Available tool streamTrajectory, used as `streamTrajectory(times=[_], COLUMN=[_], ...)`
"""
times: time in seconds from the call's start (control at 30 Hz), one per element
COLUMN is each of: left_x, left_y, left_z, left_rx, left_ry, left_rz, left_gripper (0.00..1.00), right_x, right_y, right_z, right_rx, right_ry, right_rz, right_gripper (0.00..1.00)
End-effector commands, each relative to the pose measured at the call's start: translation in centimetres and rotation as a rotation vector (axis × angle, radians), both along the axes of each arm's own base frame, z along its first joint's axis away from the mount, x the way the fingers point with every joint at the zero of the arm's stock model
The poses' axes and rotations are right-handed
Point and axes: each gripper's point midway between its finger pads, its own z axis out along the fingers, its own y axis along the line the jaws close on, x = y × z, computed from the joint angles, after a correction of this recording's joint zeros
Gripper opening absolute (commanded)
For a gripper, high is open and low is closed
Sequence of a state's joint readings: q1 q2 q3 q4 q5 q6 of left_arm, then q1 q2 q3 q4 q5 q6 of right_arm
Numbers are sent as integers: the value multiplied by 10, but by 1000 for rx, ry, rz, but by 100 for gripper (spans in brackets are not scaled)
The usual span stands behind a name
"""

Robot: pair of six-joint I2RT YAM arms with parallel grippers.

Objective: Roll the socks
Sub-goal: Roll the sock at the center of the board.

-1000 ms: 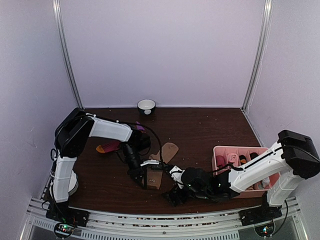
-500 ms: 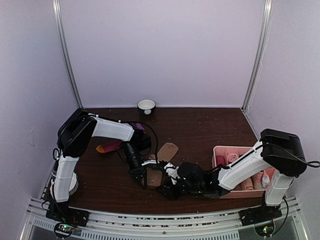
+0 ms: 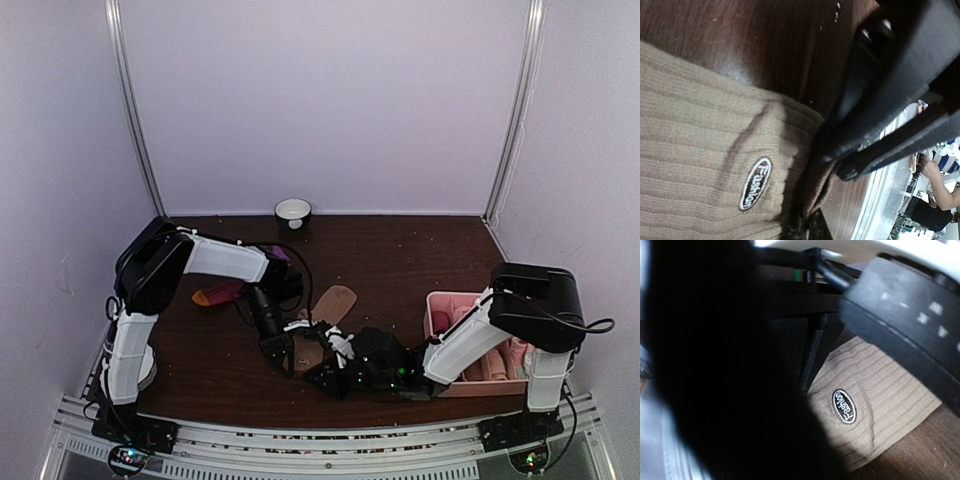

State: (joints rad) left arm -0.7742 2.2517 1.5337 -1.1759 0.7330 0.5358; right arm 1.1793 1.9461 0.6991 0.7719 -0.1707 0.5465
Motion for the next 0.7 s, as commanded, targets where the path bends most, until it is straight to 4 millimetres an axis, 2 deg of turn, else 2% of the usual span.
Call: streamTrajectory(times=[0.0, 0.07, 0.2, 0.33, 0.37, 0.53, 0.67], left_x=[10, 9, 15, 19, 20, 33, 44], left_y=[12, 13, 15, 16, 17, 19, 20], left_z=[-23, -21, -12, 3, 6, 23, 46], left_rx=[42, 29, 0, -47, -58, -123, -213], left_ry=[-107, -130, -207, -259, -266, -312, -466], left_rz=[-58, -63, -50, -9, 4, 76, 80], left_gripper=[5, 16, 26, 39, 45, 50, 52], right_x=[11, 15, 17, 14, 14, 13, 14], right_y=[-1, -5, -7, -17, -19, -20, -15], right_z=[3, 4, -5, -14, -16, -23, -29], right_rx=[56, 89, 95, 92, 91, 70, 38], right_ry=[42, 75, 131, 165, 175, 229, 300], right_rz=[-54, -84, -113, -136, -138, -150, -156], right_gripper=[6, 0, 0, 0, 0, 0, 0])
